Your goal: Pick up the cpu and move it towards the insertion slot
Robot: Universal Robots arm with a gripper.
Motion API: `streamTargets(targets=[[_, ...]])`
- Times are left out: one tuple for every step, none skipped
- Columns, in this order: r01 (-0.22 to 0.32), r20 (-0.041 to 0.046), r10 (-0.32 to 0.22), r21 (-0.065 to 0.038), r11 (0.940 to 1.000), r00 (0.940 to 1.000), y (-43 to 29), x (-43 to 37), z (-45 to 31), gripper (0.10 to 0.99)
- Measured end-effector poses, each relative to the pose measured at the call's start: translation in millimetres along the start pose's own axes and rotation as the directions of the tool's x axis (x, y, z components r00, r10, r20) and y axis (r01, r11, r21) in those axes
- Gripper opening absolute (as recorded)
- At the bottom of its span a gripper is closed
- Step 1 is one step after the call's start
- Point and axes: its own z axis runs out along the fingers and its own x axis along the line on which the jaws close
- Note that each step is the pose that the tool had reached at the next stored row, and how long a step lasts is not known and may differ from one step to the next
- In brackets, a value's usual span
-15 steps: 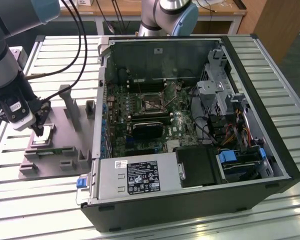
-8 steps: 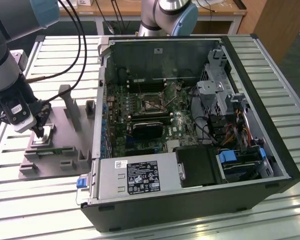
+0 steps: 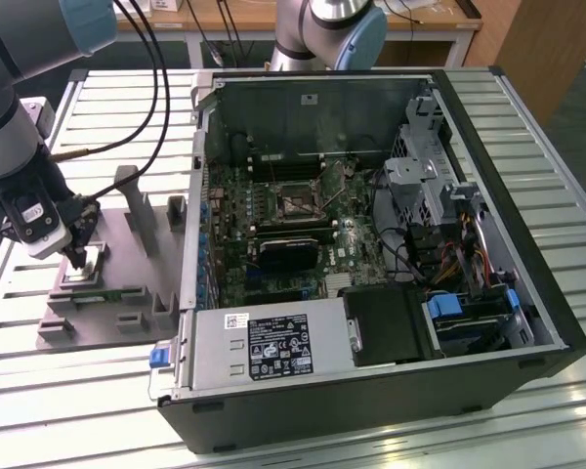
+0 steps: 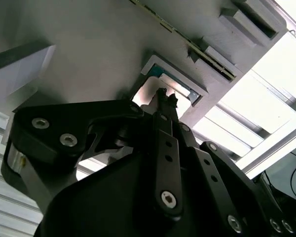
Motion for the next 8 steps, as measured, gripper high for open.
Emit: streamTargets(targets=[[0.0, 0.0, 0.0, 0.0, 1.0, 1.0, 0.0, 0.0, 0.0, 0.114], [0.0, 0.0, 0.0, 0.0, 1.0, 1.0, 0.0, 0.0, 0.0, 0.169], [0.0, 0.0, 0.0, 0.0, 1.0, 1.0, 0.0, 0.0, 0.0, 0.231], [0.0, 0.0, 0.0, 0.0, 1.0, 1.0, 0.0, 0.0, 0.0, 0.29], [0.0, 0.0, 0.0, 0.0, 1.0, 1.0, 0.0, 0.0, 0.0, 0.29], [0.0, 0.0, 0.0, 0.0, 1.0, 1.0, 0.0, 0.0, 0.0, 0.349], [0.0, 0.0, 0.0, 0.0, 1.0, 1.0, 0.0, 0.0, 0.0, 0.349], [-0.001, 0.0, 0.001, 0.0, 1.0, 1.0, 0.0, 0.0, 0.0, 0.408]])
